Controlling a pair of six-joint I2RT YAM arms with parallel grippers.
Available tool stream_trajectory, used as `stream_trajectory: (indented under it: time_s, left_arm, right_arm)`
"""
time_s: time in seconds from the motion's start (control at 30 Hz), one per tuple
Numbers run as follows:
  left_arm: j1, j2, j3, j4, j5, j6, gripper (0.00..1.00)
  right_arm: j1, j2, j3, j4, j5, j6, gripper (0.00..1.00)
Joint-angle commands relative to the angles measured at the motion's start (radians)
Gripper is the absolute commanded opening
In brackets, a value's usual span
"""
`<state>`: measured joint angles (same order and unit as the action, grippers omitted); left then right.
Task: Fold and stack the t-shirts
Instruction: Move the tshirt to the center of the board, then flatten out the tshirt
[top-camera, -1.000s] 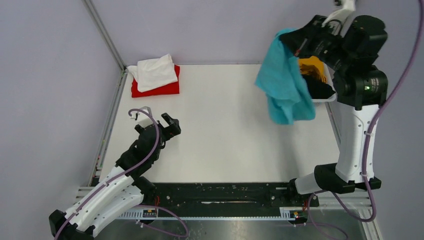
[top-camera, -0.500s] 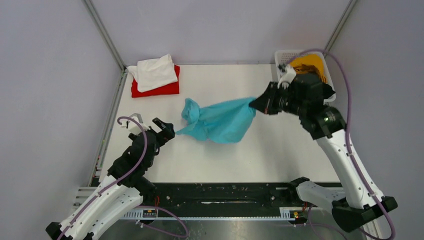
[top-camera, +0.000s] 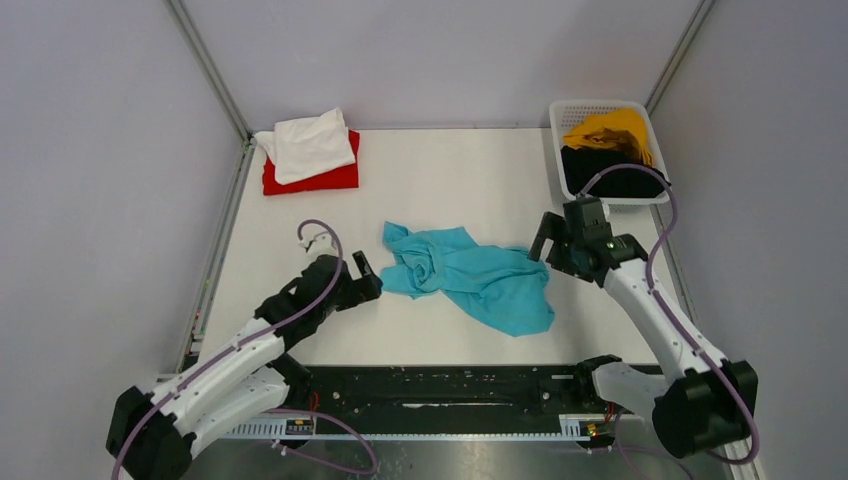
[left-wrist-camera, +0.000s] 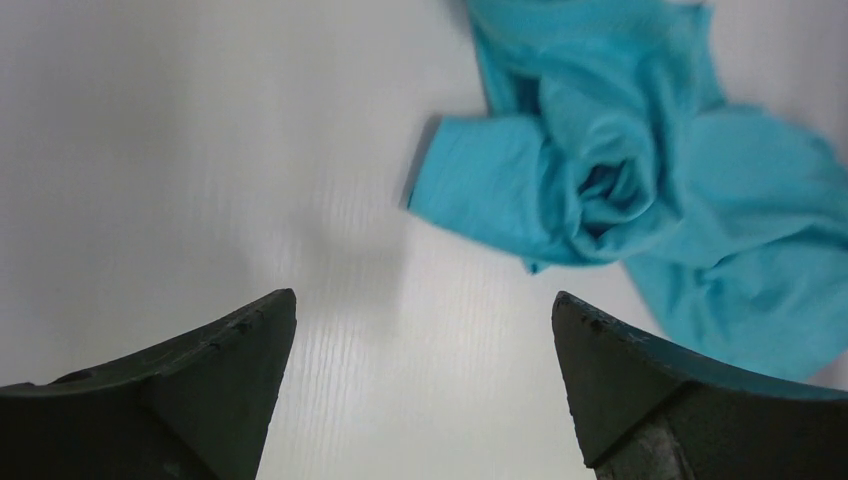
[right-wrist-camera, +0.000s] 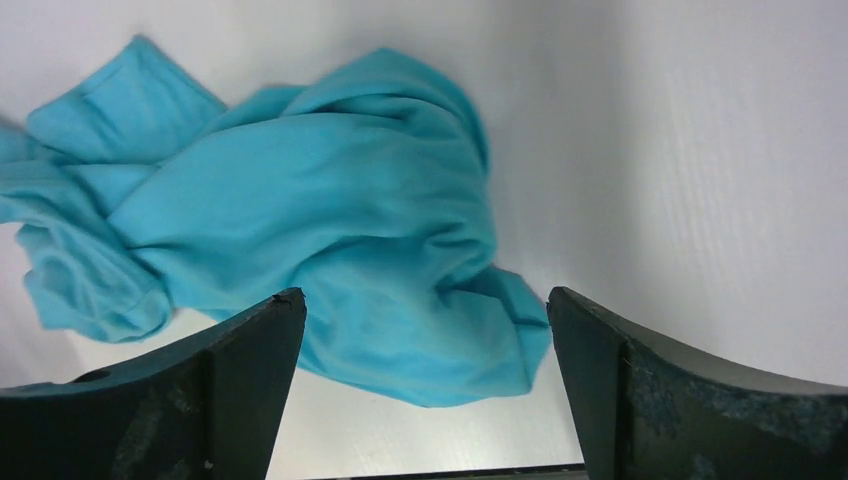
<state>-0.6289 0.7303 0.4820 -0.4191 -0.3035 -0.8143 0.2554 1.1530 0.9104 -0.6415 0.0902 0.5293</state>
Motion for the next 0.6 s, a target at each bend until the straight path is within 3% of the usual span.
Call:
stream_trajectory:
  time_s: [0.0, 0.17, 0.33, 0.57]
  left_arm:
    - [-0.005, 0.144, -0.011, 0.122, 0.162, 0.058, 0.99]
    - [-0.013, 0.315, 0.001, 0.25, 0.184, 0.085, 0.98]
    - [-0.022, 0.496, 0.045, 0.347, 0.195, 0.097, 0.91]
    - [-0.056, 0.746, 0.128, 0.462, 0.227, 0.12, 0.48]
  right_arm:
    - [0.001, -0.162, -0.124, -0.021, 0.152, 0.038, 1.0]
    - [0.002, -0.343, -0.341, -0.021, 0.116, 0.122, 0.99]
    - [0.002, -0.477, -0.468, -0.061, 0.018, 0.187, 1.0]
    - [0.01, -0.53, -0.606, 0.01, -0.131, 0.26, 0.85]
